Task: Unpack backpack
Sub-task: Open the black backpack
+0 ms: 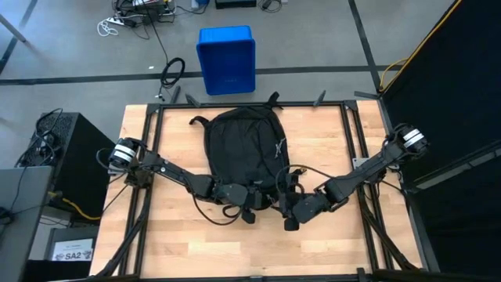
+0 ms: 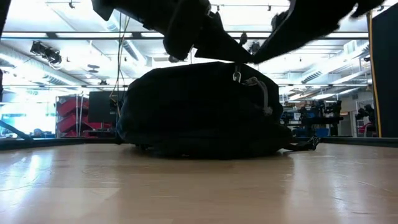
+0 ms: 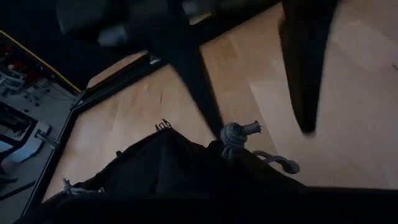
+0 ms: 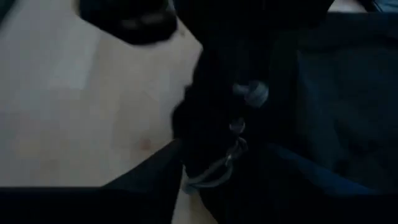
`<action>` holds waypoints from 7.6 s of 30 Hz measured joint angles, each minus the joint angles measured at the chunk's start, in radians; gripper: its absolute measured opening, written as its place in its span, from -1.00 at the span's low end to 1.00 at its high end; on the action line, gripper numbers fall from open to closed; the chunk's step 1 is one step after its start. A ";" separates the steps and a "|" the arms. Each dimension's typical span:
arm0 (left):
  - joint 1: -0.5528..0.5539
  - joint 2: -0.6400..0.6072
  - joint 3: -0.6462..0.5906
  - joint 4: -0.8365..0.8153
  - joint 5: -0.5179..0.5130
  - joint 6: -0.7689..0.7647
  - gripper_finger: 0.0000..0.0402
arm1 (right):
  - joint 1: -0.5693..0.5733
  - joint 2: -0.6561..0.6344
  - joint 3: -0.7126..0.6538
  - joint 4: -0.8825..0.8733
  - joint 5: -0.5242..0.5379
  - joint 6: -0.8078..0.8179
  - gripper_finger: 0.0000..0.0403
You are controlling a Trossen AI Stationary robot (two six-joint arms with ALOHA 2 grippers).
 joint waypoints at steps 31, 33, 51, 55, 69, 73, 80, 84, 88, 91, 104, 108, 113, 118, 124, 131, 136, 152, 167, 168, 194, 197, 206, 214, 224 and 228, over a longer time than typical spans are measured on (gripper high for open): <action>-0.206 -0.124 0.032 -0.657 -0.364 -0.413 -1.00 | -0.094 0.072 0.000 -0.110 0.088 0.112 -0.99; -0.223 -0.150 0.032 -0.761 -0.405 -0.538 -1.00 | -0.088 0.071 0.000 -0.151 0.089 0.152 -1.00; -0.260 -0.148 -0.004 -0.483 -0.393 -0.524 -1.00 | -0.072 0.071 -0.001 -0.162 0.084 0.202 -1.00; -0.223 -0.104 -0.044 -0.318 -0.380 -0.437 -1.00 | -0.077 0.067 -0.001 -0.146 0.087 0.199 -1.00; -0.196 0.053 -0.050 -0.127 -0.384 -0.207 -0.32 | -0.105 0.067 0.047 -0.133 0.069 0.161 -1.00; -0.202 0.055 -0.050 -0.143 -0.468 -0.203 -0.12 | -0.105 0.067 0.056 -0.133 0.073 0.156 -1.00; -0.249 0.055 -0.050 -0.142 -0.652 -0.126 -0.02 | -0.112 0.067 0.057 -0.132 0.068 0.149 -1.00; -0.265 0.055 -0.050 -0.145 -0.707 -0.124 -0.01 | -0.112 0.067 0.057 -0.132 0.068 0.149 -1.00; -0.272 0.055 -0.050 -0.144 -0.710 -0.127 -0.01 | -0.112 0.067 0.057 -0.132 0.068 0.149 -1.00; -0.274 0.055 -0.050 -0.144 -0.713 -0.128 -0.01 | -0.112 0.067 0.057 -0.132 0.068 0.150 -1.00; -0.324 0.043 0.001 -0.142 -0.816 -0.082 -0.01 | -0.112 0.067 0.057 -0.133 0.069 0.151 -1.00; -0.297 0.044 0.002 -0.148 -0.737 -0.133 -0.01 | -0.112 0.067 0.057 -0.132 0.069 0.159 -1.00; -0.245 0.044 0.000 -0.209 -0.639 -0.223 -0.01 | -0.112 0.067 0.057 -0.132 0.067 0.159 -1.00; -0.198 0.044 0.000 -0.244 -0.641 -0.264 -0.02 | -0.112 0.067 0.057 -0.131 0.063 0.158 -1.00; -0.186 0.044 0.000 -0.263 -0.629 -0.291 -0.19 | -0.112 0.067 0.057 -0.131 0.062 0.154 -1.00; -0.194 0.044 0.000 -0.261 -0.572 -0.291 -0.73 | -0.115 0.067 0.057 -0.130 0.059 0.151 -1.00; -0.197 0.044 0.000 -0.254 -0.568 -0.280 -0.96 | -0.118 0.067 0.057 -0.137 0.058 0.150 -1.00; -0.331 -0.083 0.035 -0.740 -0.567 -0.567 -1.00 | -0.102 0.065 0.060 -0.318 0.047 0.292 -1.00; -0.366 -0.085 -0.048 -1.164 -0.531 -1.106 -1.00 | -0.043 0.059 0.056 -0.532 0.008 0.454 -1.00; -0.366 -0.085 -0.048 -1.138 -0.529 -1.082 -1.00 | -0.042 0.050 0.057 -0.533 0.004 0.443 -0.99; -0.357 -0.085 0.092 -0.890 -0.558 -0.614 -1.00 | -0.040 0.119 0.172 0.089 -0.001 -0.218 -0.23; -0.356 -0.085 0.117 -0.879 -0.557 -0.560 -1.00 | -0.076 0.171 0.171 0.052 0.034 -0.220 -0.10; -0.352 -0.084 0.159 -0.880 -0.558 -0.497 -1.00 | -0.133 0.208 0.172 0.039 0.173 -0.238 0.12; -0.350 -0.084 0.159 -0.877 -0.562 -0.494 -1.00 | -0.141 0.209 0.178 0.059 0.281 -0.285 0.06; -0.350 -0.084 0.161 -0.844 -0.579 -0.447 -1.00 | -0.104 0.195 0.178 0.121 0.394 -0.375 -0.03; -0.350 -0.084 0.161 -0.799 -0.580 -0.394 -1.00 | -0.130 0.195 0.178 0.096 0.351 -0.347 -0.06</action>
